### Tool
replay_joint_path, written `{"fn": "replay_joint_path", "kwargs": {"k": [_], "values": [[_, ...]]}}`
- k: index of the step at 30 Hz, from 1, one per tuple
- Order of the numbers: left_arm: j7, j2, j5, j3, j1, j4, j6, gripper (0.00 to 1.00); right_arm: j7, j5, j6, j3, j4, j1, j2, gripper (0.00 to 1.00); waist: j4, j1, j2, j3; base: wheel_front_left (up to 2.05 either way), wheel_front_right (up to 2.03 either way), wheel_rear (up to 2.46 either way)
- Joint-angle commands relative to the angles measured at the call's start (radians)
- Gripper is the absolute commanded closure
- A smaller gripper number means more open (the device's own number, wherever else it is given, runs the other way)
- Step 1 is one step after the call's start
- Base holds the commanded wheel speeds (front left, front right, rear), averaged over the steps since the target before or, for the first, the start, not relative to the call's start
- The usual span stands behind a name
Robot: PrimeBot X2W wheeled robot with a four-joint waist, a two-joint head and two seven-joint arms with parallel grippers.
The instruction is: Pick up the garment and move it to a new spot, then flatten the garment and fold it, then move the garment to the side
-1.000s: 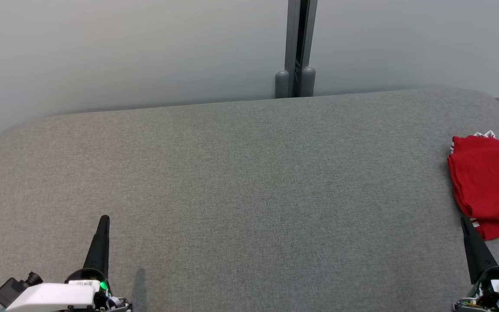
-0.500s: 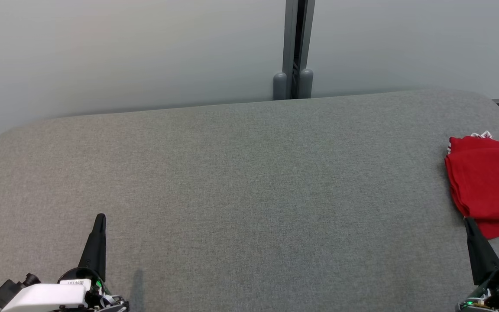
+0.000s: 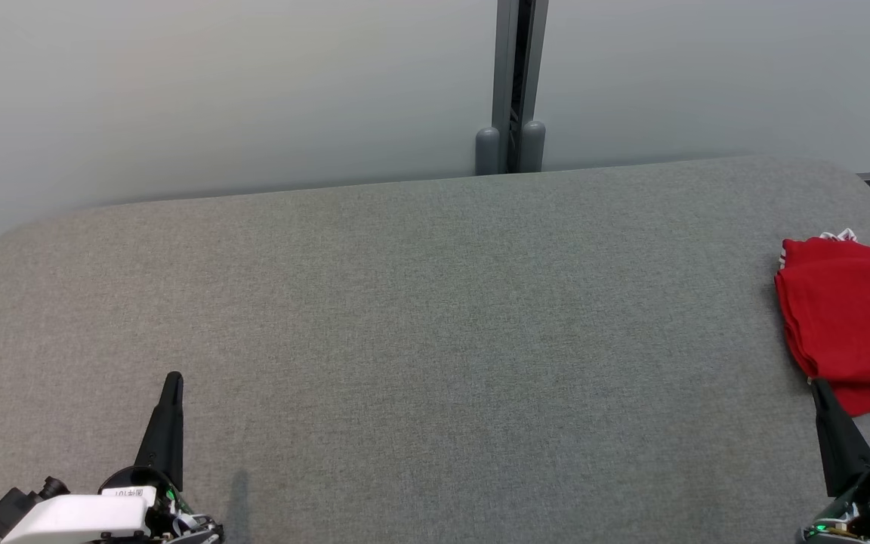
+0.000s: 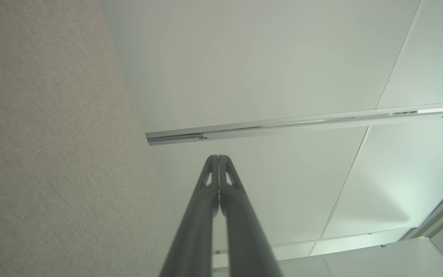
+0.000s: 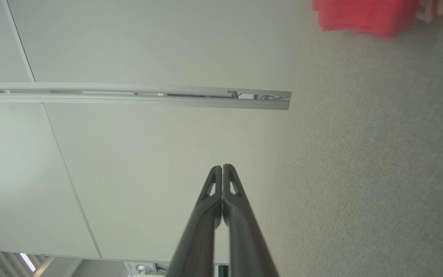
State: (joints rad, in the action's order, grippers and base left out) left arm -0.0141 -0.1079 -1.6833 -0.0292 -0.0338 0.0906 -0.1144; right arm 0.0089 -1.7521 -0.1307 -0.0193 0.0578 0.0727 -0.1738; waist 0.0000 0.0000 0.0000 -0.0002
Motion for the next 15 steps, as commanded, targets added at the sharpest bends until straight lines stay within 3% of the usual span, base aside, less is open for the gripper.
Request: {"fn": "replay_joint_path", "kwargs": {"k": [1,15], "values": [[-0.002,-0.003,0.0,0.005,0.017,-0.003,-0.005,1.0,0.004,-0.002,0.0,-0.003,-0.003,0.011,-0.005,1.0,0.0,0.0,0.0,0.0,0.0,0.0,0.0],[-0.004,0.0,0.003,0.008,0.017,-0.003,-0.005,1.0,0.005,-0.001,0.0,-0.004,-0.002,0.011,-0.004,1.0,0.0,0.0,0.0,0.0,0.0,0.0,0.0]]}}
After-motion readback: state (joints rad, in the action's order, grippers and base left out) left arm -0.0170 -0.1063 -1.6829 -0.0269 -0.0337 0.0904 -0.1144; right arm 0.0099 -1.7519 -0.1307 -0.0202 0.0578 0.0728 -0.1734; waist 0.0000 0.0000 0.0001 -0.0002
